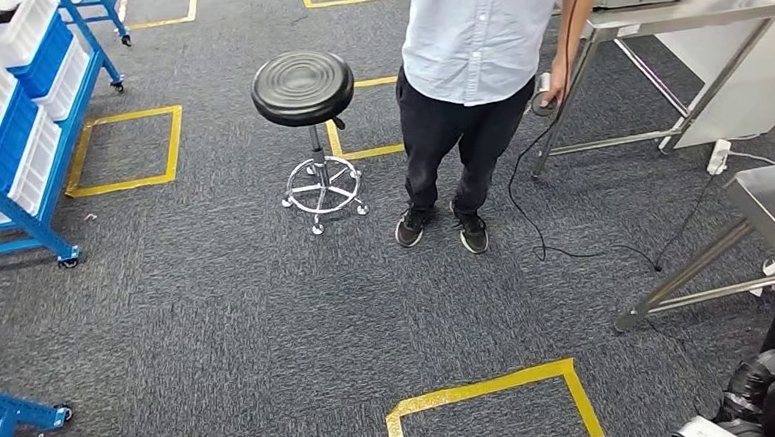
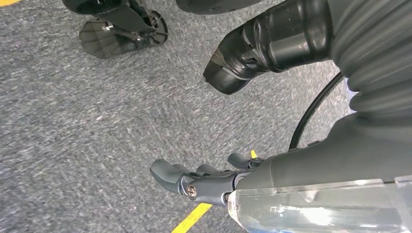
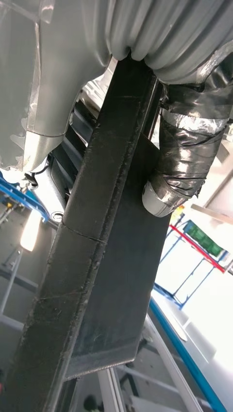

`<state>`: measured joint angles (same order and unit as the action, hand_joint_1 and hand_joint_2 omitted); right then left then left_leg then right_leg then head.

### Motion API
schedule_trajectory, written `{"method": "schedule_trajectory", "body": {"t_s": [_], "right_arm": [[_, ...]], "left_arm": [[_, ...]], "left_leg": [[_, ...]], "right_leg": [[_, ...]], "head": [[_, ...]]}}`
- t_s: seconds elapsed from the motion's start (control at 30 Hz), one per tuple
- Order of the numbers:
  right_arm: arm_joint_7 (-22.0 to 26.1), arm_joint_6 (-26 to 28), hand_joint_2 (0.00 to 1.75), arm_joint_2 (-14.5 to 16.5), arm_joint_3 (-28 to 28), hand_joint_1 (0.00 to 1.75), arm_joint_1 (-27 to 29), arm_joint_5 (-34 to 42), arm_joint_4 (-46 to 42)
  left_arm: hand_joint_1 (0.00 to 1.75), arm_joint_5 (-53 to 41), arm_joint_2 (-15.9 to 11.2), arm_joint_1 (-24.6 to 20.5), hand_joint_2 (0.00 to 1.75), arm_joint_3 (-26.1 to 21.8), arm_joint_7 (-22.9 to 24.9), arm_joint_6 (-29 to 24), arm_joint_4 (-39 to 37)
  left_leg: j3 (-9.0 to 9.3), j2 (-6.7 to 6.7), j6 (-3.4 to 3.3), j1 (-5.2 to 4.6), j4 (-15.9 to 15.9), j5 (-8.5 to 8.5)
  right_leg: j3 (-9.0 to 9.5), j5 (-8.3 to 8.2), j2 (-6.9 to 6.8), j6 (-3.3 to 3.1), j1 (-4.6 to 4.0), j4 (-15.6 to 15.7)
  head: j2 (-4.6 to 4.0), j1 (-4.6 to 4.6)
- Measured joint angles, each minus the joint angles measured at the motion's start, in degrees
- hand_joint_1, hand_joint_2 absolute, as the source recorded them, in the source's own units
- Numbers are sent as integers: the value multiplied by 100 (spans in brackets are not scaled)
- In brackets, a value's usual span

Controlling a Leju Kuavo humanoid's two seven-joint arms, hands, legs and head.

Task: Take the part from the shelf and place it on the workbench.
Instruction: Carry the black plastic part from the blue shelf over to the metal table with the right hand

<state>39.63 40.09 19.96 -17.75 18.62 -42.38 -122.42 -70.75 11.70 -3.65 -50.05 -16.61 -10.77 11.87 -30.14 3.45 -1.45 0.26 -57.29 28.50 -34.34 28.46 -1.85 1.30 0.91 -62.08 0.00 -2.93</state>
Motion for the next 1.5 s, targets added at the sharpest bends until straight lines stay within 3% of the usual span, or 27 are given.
{"method": "schedule_trajectory", "body": {"t_s": [0.07, 0.13, 0.2, 0.3, 0.37, 0.4, 0.43, 0.5, 0.57, 0.63, 0.7, 0.73, 0.8, 0.87, 0.9, 0.93, 1.0, 1.03, 1.1, 1.17, 1.2, 1.23, 1.3, 1.37, 1.4, 1.43, 1.5], "right_arm": [[0, 0, 175, 0, -2, 175, -2, -8, 2], [0, 0, 175, 0, -4, 175, 0, -16, 2], [0, 0, 175, 1, -7, 175, -8, -22, 1], [0, 0, 175, 5, -9, 175, -30, -35, 2], [0, 0, 175, 7, -10, 175, -31, -42, 6], [0, 0, 175, 7, -11, 175, -30, -44, 8], [0, 0, 175, 7, -12, 175, -30, -45, 10], [0, 0, 175, 8, -16, 175, -32, -49, 11], [0, 0, 175, 9, -20, 175, -34, -54, 11], [0, 0, 175, 9, -26, 175, -30, -57, 10], [0, 0, 175, 9, -37, 175, -25, -57, 9], [0, 0, 175, 9, -42, 175, -30, -61, 9], [0, 0, 175, 9, -48, 175, -42, -69, 16], [0, 0, 175, 8, -56, 175, -43, -74, 31], [0, 0, 175, 8, -60, 175, -43, -74, 37], [0, 0, 175, 8, -63, 175, -42, -74, 41], [0, 0, 175, 8, -67, 175, -48, -74, 42], [0, 0, 175, 8, -67, 175, -51, -74, 42], [0, 0, 175, 8, -75, 175, -57, -74, 42], [0, 0, 175, 8, -86, 175, -54, -74, 41], [0, 0, 175, 8, -93, 175, -56, -72, 41], [0, 0, 175, 10, -97, 175, -59, -70, 41], [0, 0, 175, 12, -105, 175, -65, -66, 43], [0, 0, 175, 13, -109, 175, -64, -66, 49], [0, 0, 175, 13, -111, 175, -64, -66, 52], [0, 0, 175, 13, -112, 175, -64, -66, 56], [0, 0, 175, 13, -113, 175, -64, -66, 60]], "left_arm": [[0, 0, -1, -7, 175, 0, -5, 1, 0], [0, 0, 1, -23, 175, 0, -20, 1, 0], [0, 0, 2, -39, 175, 0, -39, 2, 0], [0, -1, 2, -35, 175, 0, -60, 2, 0], [0, -9, 2, -16, 175, 0, -67, 5, 0], [0, -15, 2, -8, 175, 0, -67, 8, 0], [0, -21, 2, -5, 175, 0, -67, 10, 0], [0, -29, -2, -2, 175, 0, -62, 14, 0], [0, -32, -6, -4, 175, 1, -53, 22, 0], [0, -33, -5, -11, 175, 1, -44, 33, 0], [0, -35, -1, -19, 175, 0, -39, 46, 0], [0, -38, 4, -20, 175, 0, -39, 52, 0], [0, -46, 10, -9, 175, 0, -39, 63, 0], [0, -51, 14, 4, 175, 0, -39, 72, 0], [0, -52, 16, 4, 175, 0, -39, 73, 0], [0, -54, 21, 1, 175, 0, -39, 74, 0], [0, -62, 33, -6, 175, 0, -39, 74, 0], [0, -66, 37, -9, 175, 0, -39, 74, 0], [0, -68, 38, -18, 175, 0, -40, 74, 0], [0, -70, 39, -35, 175, 0, -41, 74, 0], [0, -72, 39, -42, 175, 0, -40, 73, 0], [0, -73, 39, -45, 175, 0, -40, 72, 0], [0, -74, 39, -40, 175, 0, -39, 69, 0], [0, -74, 39, -22, 175, 0, -40, 69, 0], [0, -74, 39, -14, 175, 0, -40, 69, 0], [0, -74, 39, -10, 175, 0, -42, 69, 0], [0, -74, 38, -8, 175, 0, -44, 69, 0]], "left_leg": [[11, 59, 66, -23, -22, 30], [23, 109, 126, -24, -26, 47], [-31, -1, 189, -2, -182, 183], [-483, -258, 240, 16, -1160, 710], [-734, -288, 243, 19, -1665, 821], [-713, -293, 233, 19, -1604, 705], [-592, -315, 214, 20, -1334, 506], [-242, -494, 154, 19, -549, 133], [-60, -648, 105, 9, -106, 16], [-36, -607, 63, 3, -38, 11], [-16, -506, -14, 21, 25, -42], [-14, -448, -51, 34, 57, -67], [-22, -331, -89, 28, 69, -75], [-26, -209, -91, 25, 65, -65], [-21, -152, -84, 25, 63, -57], [-11, -101, -71, 27, 60, -45], [15, -19, -18, 16, 34, -5], [23, 10, 15, 4, 16, 17], [32, 71, 77, -20, -7, 47], [44, 108, 133, -6, -28, 82], [22, 55, 163, 7, -102, 149], [-49, -32, 190, 21, -276, 275], [-361, -223, 223, 34, -956, 650], [-679, -279, 228, 35, -1603, 867], [-721, -287, 220, 35, -1663, 811], [-657, -299, 204, 35, -1498, 649], [-326, -457, 147, 35, -739, 233]], "right_leg": [[132, -45, -68, -53, -37, 296], [119, -66, 29, -119, -50, 308], [128, -93, 98, -191, -33, 342], [115, -116, 206, -263, -26, 352], [109, -119, 311, -274, -33, 345], [113, -120, 369, -274, -34, 342], [122, -120, 426, -273, -34, 340], [124, -119, 532, -256, -37, 327], [96, -132, 624, -202, -35, 316], [65, -159, 704, -125, -30, 327], [9, -80, 588, -70, -30, 229], [-79, 53, 475, -48, -33, 36], [-392, 435, 283, -13, -18, -649], [-649, 620, 248, 26, 6, -1208], [-628, 543, 234, 40, 20, -1185], [-498, 380, 204, 50, 32, -949], [-70, 37, 29, 45, 26, -150], [72, -47, -37, 23, 12, 132], [142, -56, -65, -35, -26, 314], [129, -73, 29, -105, -21, 327], [132, -82, 69, -142, -13, 339], [136, -94, 103, -178, -3, 353], [133, -99, 174, -225, 0, 358], [127, -97, 275, -240, -13, 348], [128, -97, 333, -241, -18, 341], [133, -96, 394, -240, -21, 336], [140, -96, 505, -235, -18, 330]], "head": [[0, 5], [0, 7], [0, 6], [0, 9], [0, 9], [0, 9], [0, 9], [0, 9], [0, 9], [0, 9], [0, 4], [0, 0], [0, -4], [0, -4], [0, -4], [0, -4], [0, -4], [0, -2], [0, 2], [0, 2], [0, 3], [0, 3], [0, 5], [0, 4], [0, 4], [0, 4], [0, 4]]}}
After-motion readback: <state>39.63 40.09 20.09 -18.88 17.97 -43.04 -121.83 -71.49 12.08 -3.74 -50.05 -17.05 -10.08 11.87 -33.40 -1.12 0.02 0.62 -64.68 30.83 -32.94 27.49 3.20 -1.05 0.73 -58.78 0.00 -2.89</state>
